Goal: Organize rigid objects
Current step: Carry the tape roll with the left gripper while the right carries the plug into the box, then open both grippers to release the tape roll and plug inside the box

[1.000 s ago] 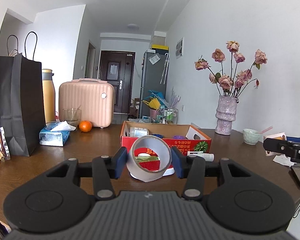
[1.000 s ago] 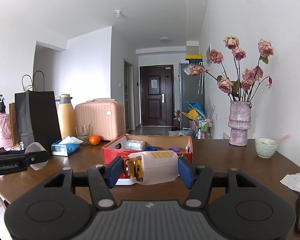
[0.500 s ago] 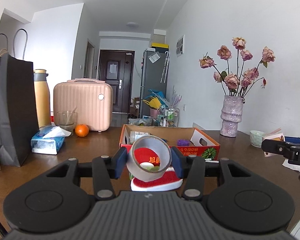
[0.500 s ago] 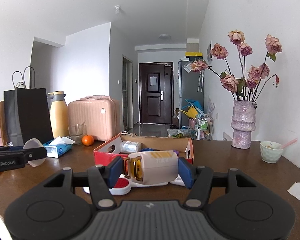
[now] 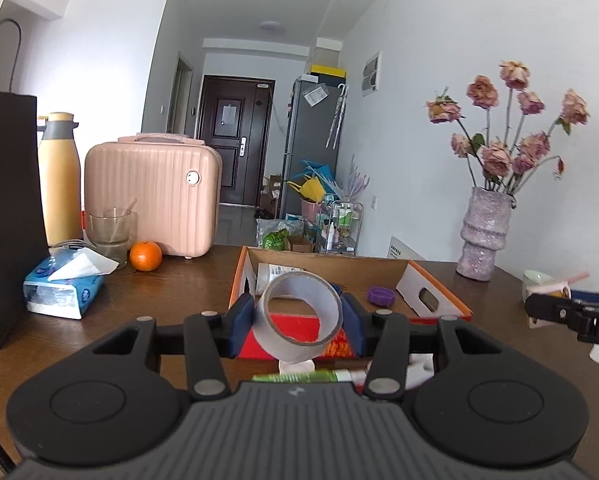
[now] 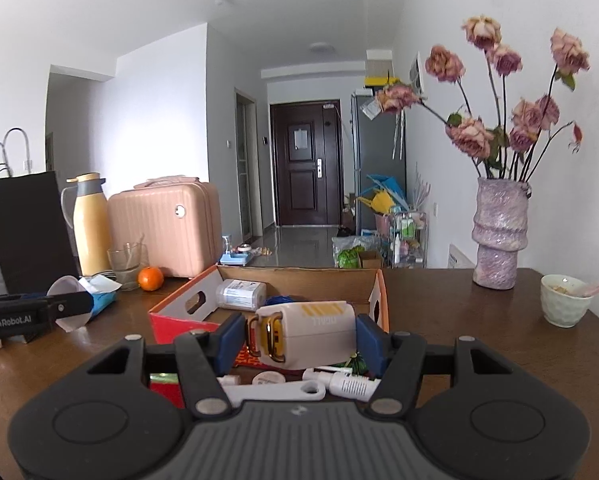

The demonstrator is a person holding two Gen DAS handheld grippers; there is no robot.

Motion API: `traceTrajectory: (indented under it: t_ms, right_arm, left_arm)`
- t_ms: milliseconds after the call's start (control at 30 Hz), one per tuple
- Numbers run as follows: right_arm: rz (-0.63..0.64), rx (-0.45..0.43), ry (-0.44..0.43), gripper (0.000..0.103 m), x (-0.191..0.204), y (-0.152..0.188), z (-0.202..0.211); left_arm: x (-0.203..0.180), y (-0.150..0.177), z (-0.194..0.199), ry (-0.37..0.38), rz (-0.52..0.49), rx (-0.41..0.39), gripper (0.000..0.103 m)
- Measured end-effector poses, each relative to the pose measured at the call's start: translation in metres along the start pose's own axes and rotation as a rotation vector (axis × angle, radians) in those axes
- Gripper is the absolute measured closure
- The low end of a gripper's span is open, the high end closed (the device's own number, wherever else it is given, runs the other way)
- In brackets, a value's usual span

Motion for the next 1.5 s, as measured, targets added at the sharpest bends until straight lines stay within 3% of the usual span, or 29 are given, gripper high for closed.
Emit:
traceTrajectory:
  t_ms: [233,467,700,900,1067,1200,1367,1500]
  right_arm:
    - [0.001,0.027,-0.009,0.044,-0.015,-0.023,-0.057]
    - [0.028,0.051,-0.039,0.044,-0.022,-0.047,-0.123]
    - [0.033,0.119,-0.059,0.044,-0.026,-0.05,-0.199]
    - [-0.079,0.298,-0.158,0.044,-0.027,-0.036,-0.278]
    - [-0.125,0.447,-0.152,0.044,-0.024,-0.017,-0.333]
    - [-0.1,0.529,-0.128,0.043,-0.018,-0.004,-0.349]
    - [-0.051,0.52,-0.117,0.039,-0.012,-0.006,-0.351]
    - [-0.047,0.502,-0.114,0.038,-0.01,-0.015,-0.34]
  left_arm:
    - [0.004,-0.02,-0.052,0.003,0.005,0.019,0.055]
    - [0.005,-0.034,-0.125,0.04,0.025,0.094,0.055]
    - [0.012,-0.04,-0.191,0.028,0.052,0.144,0.055]
    - [0.013,-0.027,-0.252,0.018,0.006,0.252,0.055]
    - [0.018,-0.008,-0.293,0.006,-0.04,0.404,0.055]
    - [0.019,0.001,-0.304,0.009,-0.063,0.458,0.054]
    - [0.016,-0.001,-0.305,0.02,-0.069,0.45,0.042]
    - [0.015,-0.004,-0.302,0.012,-0.051,0.459,0.04]
Point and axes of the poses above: each gripper's, at about its wrist camera, not at the fingertips, and z roughly against the way its jaws point, x to its left, y to its underside, the point moved 7 cm from there along -z, roughly the way its jaws point, and after that the axes turned 2 degrees about -z, right-handed, at the moved point
